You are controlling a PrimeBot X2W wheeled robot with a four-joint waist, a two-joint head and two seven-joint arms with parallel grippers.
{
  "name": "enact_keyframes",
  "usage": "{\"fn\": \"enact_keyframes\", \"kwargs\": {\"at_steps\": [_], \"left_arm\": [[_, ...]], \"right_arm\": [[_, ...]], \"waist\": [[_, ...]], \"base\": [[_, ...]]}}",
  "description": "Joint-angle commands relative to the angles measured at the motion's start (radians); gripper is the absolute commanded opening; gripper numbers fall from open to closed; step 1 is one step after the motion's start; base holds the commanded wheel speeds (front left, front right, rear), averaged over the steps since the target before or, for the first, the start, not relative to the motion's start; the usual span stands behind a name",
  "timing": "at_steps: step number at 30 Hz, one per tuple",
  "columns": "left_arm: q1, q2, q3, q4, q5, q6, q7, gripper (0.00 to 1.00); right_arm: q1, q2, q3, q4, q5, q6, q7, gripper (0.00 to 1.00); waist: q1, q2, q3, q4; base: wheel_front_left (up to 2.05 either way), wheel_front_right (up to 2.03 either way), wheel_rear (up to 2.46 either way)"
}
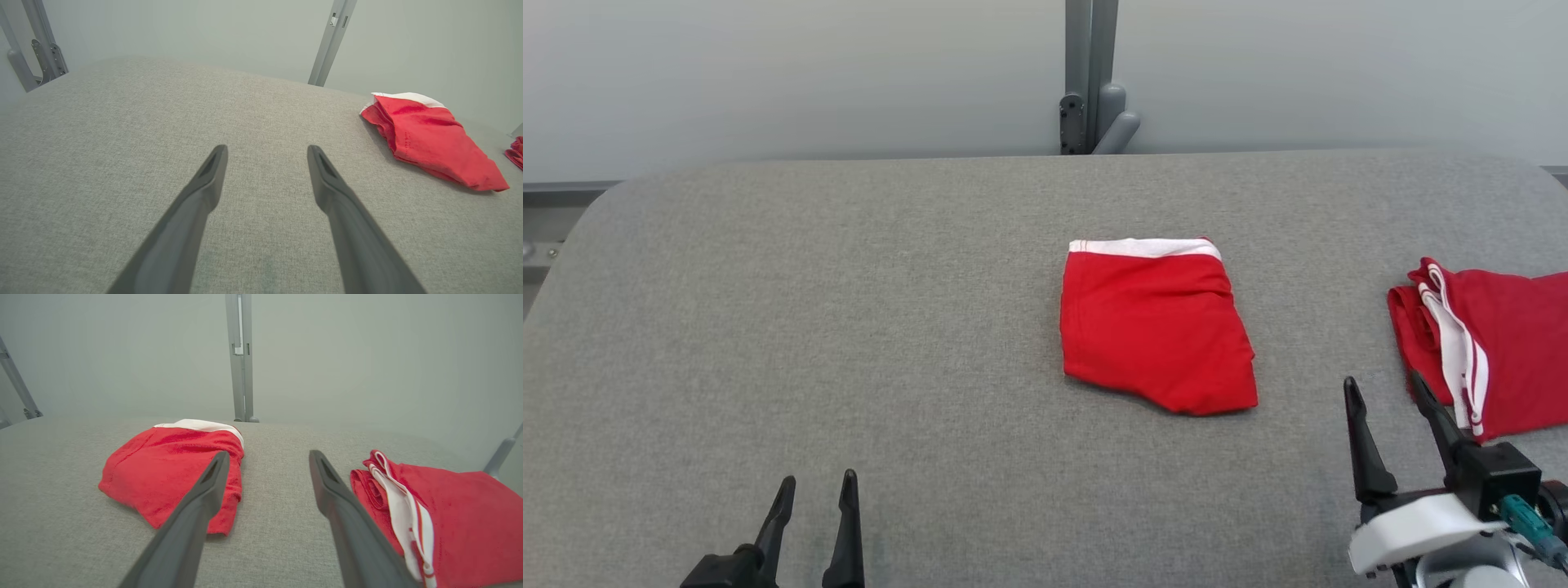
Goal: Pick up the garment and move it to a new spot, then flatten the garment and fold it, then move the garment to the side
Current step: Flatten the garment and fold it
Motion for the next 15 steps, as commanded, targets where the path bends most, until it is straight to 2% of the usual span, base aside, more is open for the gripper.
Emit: {"fn": "enact_keyframes", "kwargs": {"at_steps": [1,9,15], "left_arm": [[0.016,0.003,0.009,0.006,0.016,-0.001,0.000,1.00],[0.025,0.002,0.041,0.018,0.038,-0.007,0.000,1.00],[0.034,0.003,0.049,0.014,0.036,-0.010,0.000,1.00]], "right_arm": [[0.037,-0.008,-0.018,-0.007,0.007,-0.001,-0.002,1.00],[0.150,-0.032,-0.072,-0.036,0.035,-0.001,-0.002,1.00],[0.203,-0.026,-0.095,-0.058,0.041,-0.001,-0.002,1.00]], "waist": [[0.0000,-0.0001,-0.035,-0.042],[0.0000,-0.0001,-0.044,-0.071],[0.0000,-0.0001,-0.055,-0.070]], "base": [[0.00,0.00,0.00],[0.00,0.00,0.00],[0.00,0.00,0.00]]}}
